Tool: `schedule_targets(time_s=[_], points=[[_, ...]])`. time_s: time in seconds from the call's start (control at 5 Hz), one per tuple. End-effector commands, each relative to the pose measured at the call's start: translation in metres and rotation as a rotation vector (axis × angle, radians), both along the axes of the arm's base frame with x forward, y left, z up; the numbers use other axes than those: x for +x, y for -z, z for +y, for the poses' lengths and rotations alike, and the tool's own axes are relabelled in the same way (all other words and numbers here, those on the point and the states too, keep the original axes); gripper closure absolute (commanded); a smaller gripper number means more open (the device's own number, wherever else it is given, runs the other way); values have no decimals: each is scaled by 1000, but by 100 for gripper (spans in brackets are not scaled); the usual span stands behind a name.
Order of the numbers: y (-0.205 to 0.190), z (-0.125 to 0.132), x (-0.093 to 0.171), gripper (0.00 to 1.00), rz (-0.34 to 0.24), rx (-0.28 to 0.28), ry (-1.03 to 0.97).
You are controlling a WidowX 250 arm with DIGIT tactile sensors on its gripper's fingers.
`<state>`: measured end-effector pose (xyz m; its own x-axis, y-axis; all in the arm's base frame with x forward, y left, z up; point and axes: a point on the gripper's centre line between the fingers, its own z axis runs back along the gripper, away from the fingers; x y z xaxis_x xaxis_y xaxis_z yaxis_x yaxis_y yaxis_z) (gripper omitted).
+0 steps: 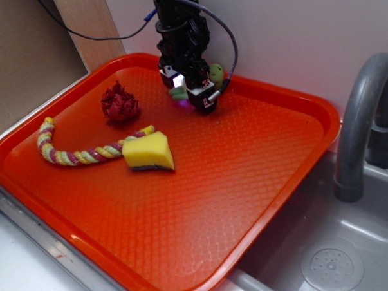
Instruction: Grab the green animal.
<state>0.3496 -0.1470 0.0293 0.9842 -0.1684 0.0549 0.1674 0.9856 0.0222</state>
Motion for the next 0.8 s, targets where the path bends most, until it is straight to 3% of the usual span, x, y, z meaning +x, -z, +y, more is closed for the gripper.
schedule_targets(time_s=[0.0, 0.2, 0.4, 0.6], points=[[-54, 4, -30, 100, -127, 0, -25], [-98, 17, -60, 100, -112, 0, -154], [-135, 42, -94, 100, -119, -76, -278], [-155, 60, -120, 100, -132, -113, -346]])
